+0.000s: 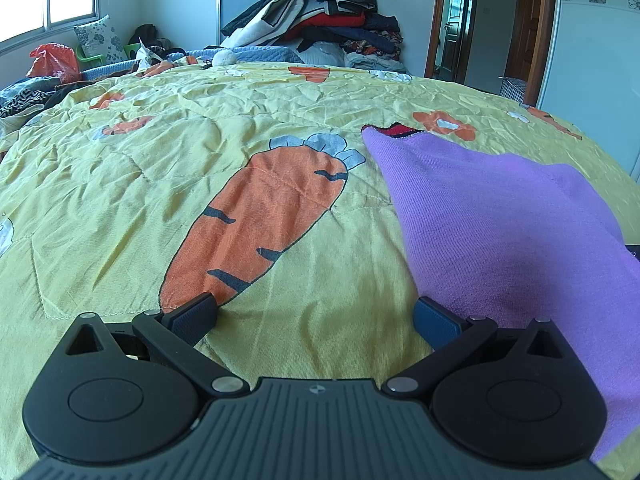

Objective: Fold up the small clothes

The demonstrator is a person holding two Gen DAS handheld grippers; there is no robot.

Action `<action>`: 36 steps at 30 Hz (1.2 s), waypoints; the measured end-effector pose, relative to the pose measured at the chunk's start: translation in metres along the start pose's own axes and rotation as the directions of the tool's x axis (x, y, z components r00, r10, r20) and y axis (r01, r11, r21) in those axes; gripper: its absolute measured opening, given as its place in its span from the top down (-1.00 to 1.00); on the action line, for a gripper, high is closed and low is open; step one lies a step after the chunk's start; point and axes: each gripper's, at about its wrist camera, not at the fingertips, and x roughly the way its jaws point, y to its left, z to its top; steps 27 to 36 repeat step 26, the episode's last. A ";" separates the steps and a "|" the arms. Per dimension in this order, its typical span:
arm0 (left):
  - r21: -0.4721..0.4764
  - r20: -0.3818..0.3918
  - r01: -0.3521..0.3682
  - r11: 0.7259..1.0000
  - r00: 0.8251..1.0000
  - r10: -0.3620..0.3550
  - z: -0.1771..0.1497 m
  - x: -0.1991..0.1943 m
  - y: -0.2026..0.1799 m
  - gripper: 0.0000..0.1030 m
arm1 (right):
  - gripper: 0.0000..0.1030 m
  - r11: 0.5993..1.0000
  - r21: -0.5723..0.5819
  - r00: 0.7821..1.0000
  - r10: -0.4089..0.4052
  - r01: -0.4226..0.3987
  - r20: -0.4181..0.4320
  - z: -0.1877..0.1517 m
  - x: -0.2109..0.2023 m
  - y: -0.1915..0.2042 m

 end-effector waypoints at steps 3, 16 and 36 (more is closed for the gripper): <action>0.000 0.000 0.000 1.000 1.000 0.000 0.000 0.000 0.000 -1.00 | -1.00 1.000 0.000 1.000 0.000 0.000 0.000 0.000 0.000 0.000; 0.000 0.001 0.000 1.000 1.000 0.000 0.000 0.000 0.000 -1.00 | -1.00 1.000 0.000 1.000 0.000 0.000 0.001 0.000 0.000 0.000; 0.000 0.001 0.000 1.000 1.000 0.000 0.000 0.000 0.000 -1.00 | -1.00 1.000 0.003 1.000 -0.002 0.002 0.008 -0.001 -0.001 0.000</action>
